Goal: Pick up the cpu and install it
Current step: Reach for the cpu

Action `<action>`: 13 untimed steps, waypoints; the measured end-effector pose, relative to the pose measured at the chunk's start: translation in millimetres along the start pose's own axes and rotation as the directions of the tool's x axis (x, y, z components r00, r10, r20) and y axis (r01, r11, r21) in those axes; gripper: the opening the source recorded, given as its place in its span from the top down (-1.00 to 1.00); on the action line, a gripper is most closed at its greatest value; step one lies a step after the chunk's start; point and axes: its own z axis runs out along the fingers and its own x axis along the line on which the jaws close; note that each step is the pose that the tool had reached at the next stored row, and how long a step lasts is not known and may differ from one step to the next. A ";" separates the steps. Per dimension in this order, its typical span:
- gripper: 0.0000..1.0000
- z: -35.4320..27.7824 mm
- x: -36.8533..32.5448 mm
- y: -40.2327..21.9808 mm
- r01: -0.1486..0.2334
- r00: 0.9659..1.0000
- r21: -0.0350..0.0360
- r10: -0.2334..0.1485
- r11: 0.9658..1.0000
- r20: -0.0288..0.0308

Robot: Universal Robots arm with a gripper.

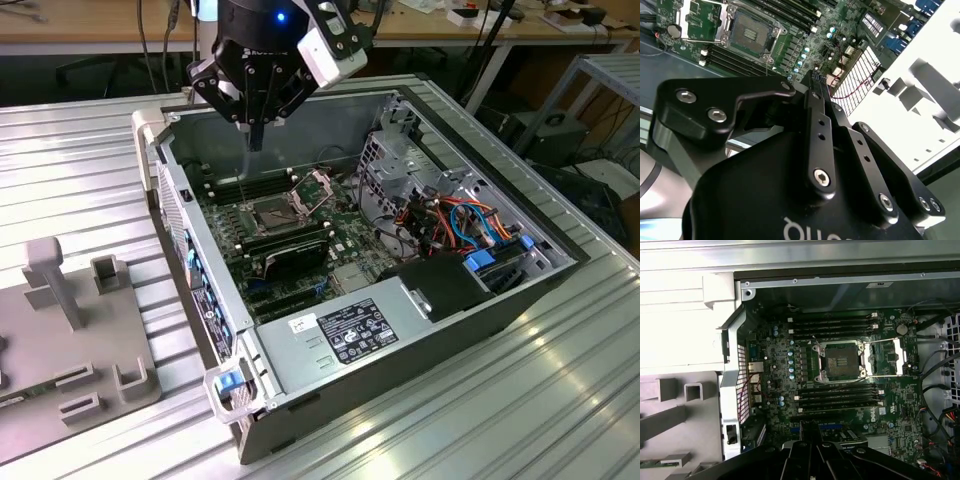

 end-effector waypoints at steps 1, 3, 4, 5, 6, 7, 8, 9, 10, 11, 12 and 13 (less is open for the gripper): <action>0.79 0.0 0.2 0.0 0.000 1.000 0.000 0.000 1.000 0.000; 0.79 0.0 0.8 -0.1 0.000 1.000 0.000 0.000 1.000 0.000; 0.79 0.0 1.1 -0.1 0.000 1.000 0.000 0.000 1.000 0.000; 0.79 0.0 1.4 -0.1 0.000 1.000 0.000 0.000 1.000 0.000; 0.79 0.0 1.6 -0.1 0.000 1.000 0.000 0.000 1.000 0.000; 0.79 -0.1 2.2 -0.2 0.000 1.000 0.000 0.000 1.000 0.000; 0.79 -0.1 2.6 -0.2 0.000 1.000 0.000 0.000 1.000 0.000; 0.79 0.0 3.0 -0.2 0.000 1.000 0.000 0.000 1.000 0.000; 0.79 -0.1 3.6 -0.3 0.000 1.000 0.000 0.000 1.000 0.000; 0.79 -0.1 4.0 -0.3 0.000 1.000 0.000 0.000 1.000 0.000; 0.79 -0.1 4.8 -0.4 0.000 1.000 0.000 0.000 1.000 0.000; 0.79 -0.1 5.3 -0.4 0.000 1.000 0.000 0.000 1.000 0.000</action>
